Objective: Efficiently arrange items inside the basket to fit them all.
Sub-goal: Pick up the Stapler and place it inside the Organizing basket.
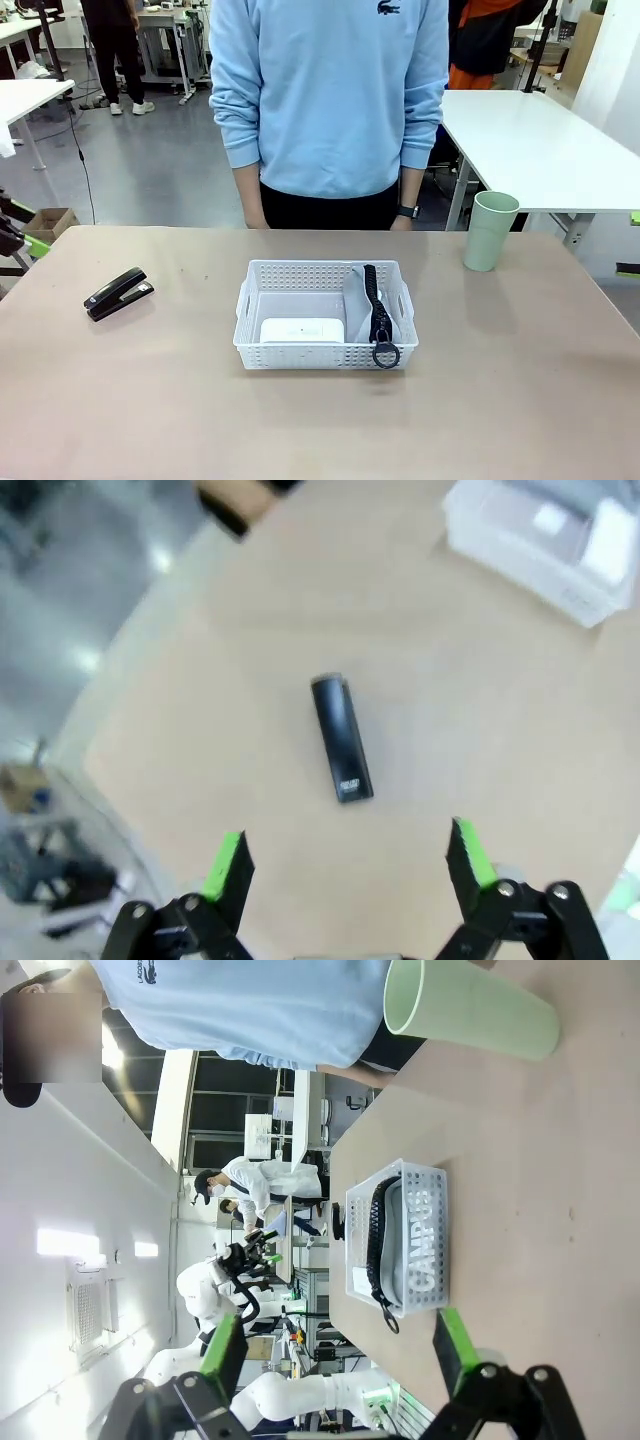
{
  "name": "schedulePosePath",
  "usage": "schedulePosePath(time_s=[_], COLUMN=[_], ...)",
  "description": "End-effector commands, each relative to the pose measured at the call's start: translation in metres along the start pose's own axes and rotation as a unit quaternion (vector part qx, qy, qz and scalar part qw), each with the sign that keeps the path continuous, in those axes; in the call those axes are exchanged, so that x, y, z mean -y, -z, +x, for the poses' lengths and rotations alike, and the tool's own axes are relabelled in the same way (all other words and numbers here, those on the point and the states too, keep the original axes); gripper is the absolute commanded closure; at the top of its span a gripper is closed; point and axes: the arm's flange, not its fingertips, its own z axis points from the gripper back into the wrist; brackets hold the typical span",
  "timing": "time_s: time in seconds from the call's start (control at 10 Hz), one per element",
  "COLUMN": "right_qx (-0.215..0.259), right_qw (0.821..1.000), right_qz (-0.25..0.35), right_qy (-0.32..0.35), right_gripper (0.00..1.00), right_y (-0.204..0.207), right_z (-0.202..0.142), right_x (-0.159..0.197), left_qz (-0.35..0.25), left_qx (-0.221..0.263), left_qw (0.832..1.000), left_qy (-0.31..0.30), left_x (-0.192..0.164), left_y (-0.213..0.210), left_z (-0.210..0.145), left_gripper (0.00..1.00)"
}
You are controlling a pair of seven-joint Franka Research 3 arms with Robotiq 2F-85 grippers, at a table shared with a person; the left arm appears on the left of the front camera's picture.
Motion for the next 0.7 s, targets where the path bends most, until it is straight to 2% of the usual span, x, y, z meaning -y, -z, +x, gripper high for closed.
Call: schedulePosePath(time_s=[0.0, 0.3, 0.4, 0.6], right_qx=[0.002, 0.002, 0.002, 0.002], right_qw=[1.0, 1.0, 1.0, 1.0], right_qz=[0.003, 0.003, 0.003, 0.003], right_qy=[0.003, 0.003, 0.003, 0.003], right_gripper=[0.0, 0.0, 0.0, 0.0], right_y=[-0.002, -0.002, -0.002, -0.002], right_z=[-0.001, -0.001, -0.001, -0.001], right_x=[-0.003, -0.003, -0.003, -0.003], left_qz=[-0.026, -0.011, -0.014, -0.002], left_qx=[-0.061, -0.099, -0.118, -0.117], left_qw=[0.995, 0.985, 0.982, 0.982], left_qy=[-0.079, -0.139, -0.146, -0.145], left_x=[-0.006, -0.015, -0.017, -0.023], left_y=[0.034, 0.095, 0.115, 0.139], left_z=[0.023, 0.034, 0.033, 0.031], left_gripper=[0.0, 0.0, 0.0, 0.0])
